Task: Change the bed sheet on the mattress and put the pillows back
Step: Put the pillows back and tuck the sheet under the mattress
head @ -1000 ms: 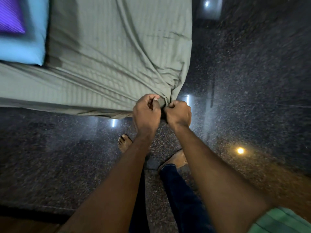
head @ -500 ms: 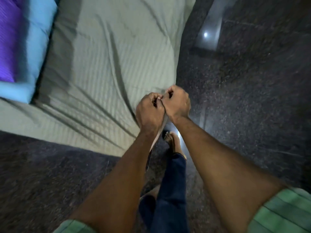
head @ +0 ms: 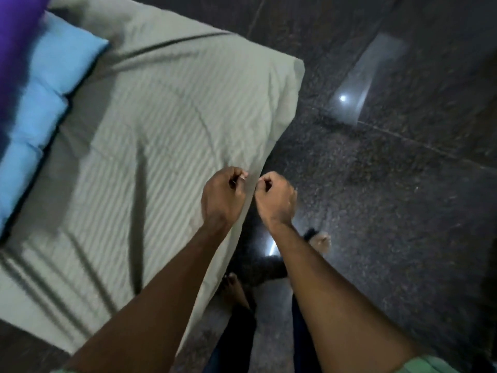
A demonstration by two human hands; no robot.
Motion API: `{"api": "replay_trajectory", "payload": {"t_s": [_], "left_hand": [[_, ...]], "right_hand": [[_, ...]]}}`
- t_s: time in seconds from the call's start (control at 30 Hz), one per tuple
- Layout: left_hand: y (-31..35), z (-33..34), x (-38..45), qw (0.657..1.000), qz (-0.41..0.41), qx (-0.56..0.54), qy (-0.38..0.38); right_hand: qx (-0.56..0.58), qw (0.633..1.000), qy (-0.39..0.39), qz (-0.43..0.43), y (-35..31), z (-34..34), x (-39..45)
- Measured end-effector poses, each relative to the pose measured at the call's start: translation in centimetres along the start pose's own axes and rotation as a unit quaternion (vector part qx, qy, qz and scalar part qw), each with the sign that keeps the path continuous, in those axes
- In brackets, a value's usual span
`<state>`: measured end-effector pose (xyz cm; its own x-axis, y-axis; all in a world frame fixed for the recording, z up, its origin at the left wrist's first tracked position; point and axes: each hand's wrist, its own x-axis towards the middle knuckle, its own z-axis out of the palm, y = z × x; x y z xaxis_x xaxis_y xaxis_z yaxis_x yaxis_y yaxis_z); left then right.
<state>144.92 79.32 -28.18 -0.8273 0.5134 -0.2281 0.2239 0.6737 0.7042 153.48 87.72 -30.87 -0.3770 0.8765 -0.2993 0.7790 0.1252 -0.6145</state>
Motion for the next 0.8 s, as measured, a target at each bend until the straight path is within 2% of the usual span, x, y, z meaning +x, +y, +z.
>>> {"api": "replay_trajectory", "payload": {"t_s": [0.17,0.3,0.4,0.53,0.67,0.73,0.8], "left_hand": [[5.3,3.1,7.2,0.998,-0.038,-0.02,0.053],[8.5,6.6,13.7,0.989,-0.069,-0.066,0.109],[10.3,7.7,18.1,0.985,-0.07,-0.028,0.153],[10.7,8.0,23.0,0.978,-0.097,0.032,0.182],[9.7,8.2,28.1,0.977,-0.109,0.115,0.143],[9.7,8.4,29.5,0.975,-0.096,0.144,0.138],[10.1,8.7,30.7,0.972,-0.107,0.14,0.154]], "right_hand": [[-0.01,0.997,-0.038,-0.067,-1.9,-3.1,10.5],[-0.029,0.989,-0.017,-0.146,-4.1,-4.8,19.7],[-0.059,0.981,-0.015,-0.186,-6.1,-4.7,25.8],[-0.085,0.97,-0.089,-0.211,-9.2,-2.5,33.0],[-0.089,0.952,-0.215,-0.199,-11.7,0.9,38.8],[-0.077,0.945,-0.228,-0.22,-13.1,1.4,40.5],[-0.073,0.926,-0.242,-0.278,-13.9,1.3,41.6]]}}
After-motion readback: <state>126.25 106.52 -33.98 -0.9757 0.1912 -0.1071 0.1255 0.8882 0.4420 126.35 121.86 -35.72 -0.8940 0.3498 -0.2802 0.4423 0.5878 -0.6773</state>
